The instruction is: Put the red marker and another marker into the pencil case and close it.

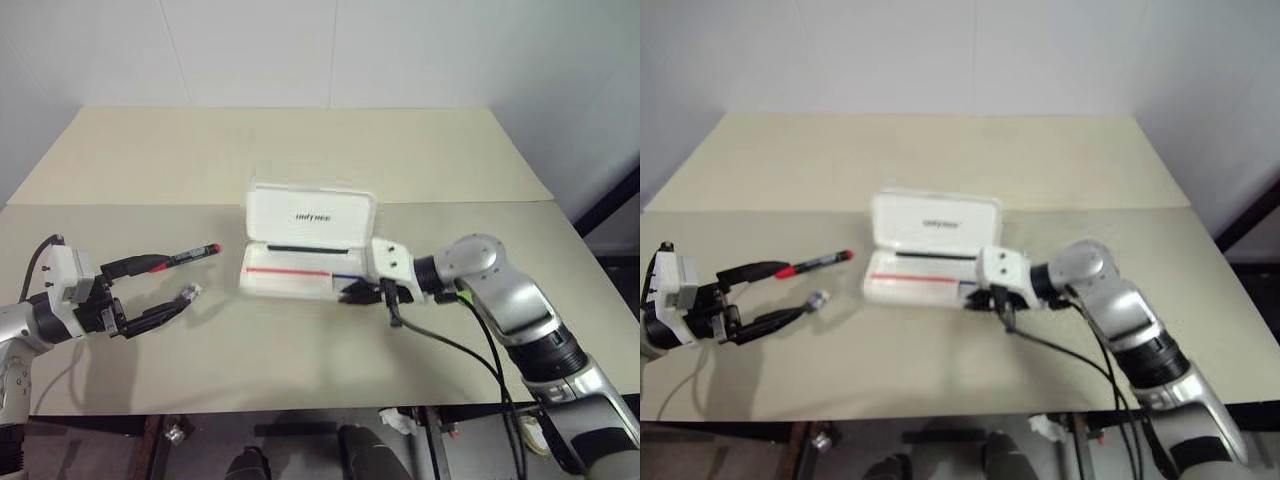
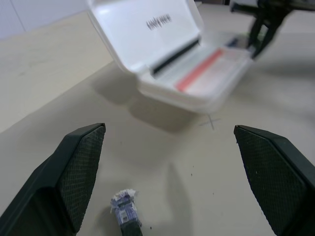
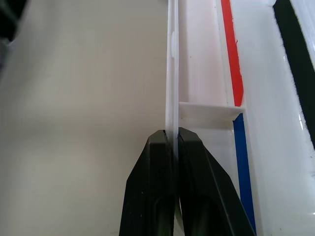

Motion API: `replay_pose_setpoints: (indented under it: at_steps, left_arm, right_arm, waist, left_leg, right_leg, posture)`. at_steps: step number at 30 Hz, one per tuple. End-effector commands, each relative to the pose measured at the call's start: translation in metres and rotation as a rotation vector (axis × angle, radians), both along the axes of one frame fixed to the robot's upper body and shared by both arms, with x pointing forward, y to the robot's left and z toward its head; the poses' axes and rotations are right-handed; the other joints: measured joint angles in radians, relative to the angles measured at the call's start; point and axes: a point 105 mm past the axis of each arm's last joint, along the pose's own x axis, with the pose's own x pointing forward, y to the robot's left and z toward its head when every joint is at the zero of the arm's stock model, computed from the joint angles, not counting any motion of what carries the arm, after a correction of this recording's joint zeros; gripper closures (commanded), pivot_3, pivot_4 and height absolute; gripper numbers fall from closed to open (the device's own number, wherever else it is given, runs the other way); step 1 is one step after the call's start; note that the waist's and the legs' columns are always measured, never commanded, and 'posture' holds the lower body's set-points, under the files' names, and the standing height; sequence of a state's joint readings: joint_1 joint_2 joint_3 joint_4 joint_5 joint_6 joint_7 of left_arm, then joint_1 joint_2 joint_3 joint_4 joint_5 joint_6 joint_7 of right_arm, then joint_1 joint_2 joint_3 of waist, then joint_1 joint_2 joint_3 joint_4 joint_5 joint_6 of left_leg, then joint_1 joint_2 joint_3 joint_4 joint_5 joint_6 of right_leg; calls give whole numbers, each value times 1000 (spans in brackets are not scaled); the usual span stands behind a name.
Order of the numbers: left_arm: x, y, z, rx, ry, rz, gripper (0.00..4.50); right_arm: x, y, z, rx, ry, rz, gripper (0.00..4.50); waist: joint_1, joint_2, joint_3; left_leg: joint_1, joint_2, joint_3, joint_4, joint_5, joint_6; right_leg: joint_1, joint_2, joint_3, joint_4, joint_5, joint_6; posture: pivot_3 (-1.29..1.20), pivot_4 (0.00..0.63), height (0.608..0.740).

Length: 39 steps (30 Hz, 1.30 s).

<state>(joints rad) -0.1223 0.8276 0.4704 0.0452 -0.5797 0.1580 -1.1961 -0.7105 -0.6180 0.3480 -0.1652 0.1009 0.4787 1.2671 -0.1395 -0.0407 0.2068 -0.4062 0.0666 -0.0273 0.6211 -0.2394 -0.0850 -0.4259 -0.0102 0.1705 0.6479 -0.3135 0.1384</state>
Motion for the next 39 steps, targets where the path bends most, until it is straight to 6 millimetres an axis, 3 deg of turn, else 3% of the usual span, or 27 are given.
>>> replay_pose_setpoints:
  at_steps: [1,7,15,18,28,39]
  left_arm:
    - [-4,1,10,-7,-47,-17,0]
    - [-7,3,9,0,-39,-12,0]
    - [-12,5,8,5,-36,1,0]
    - [-13,4,8,2,-36,1,0]
    - [-12,1,6,-3,-35,-1,0]
    - [-11,-3,3,-10,-36,0,0]
  right_arm:
    - [-6,3,3,-38,-94,34,4478]
    - [-16,13,-8,-25,-76,33,4478]
    - [-12,11,-21,-11,-52,-21,4478]
    - [-11,12,-25,-9,-50,-26,3685]
    - [-14,13,-18,23,-52,-2,107]
    - [-24,8,-11,50,15,34,45]
  waist:
    - [2,0,0]
    - [4,-1,0]
    - [6,-1,0]
    - [5,-1,0]
    - [5,-1,0]
    - [5,-1,0]
  left_leg:
    - [0,0,0,1,0,0]
    - [0,0,0,0,0,0]
    - [0,0,0,0,0,0]
    - [0,0,0,1,0,0]
    - [0,0,0,0,0,0]
    - [0,0,0,0,0,0]
  right_leg:
    - [0,0,0,0,0,0]
    - [0,0,0,0,0,-1]
    - [0,0,0,0,0,-1]
    - [0,0,0,0,0,-1]
    - [0,0,0,0,0,-1]
    - [0,0,0,0,0,-1]
  posture:
    - [0,150,740]
    - [0,150,740]
    - [0,150,740]
    - [0,150,740]
    - [0,150,740]
    - [0,150,740]
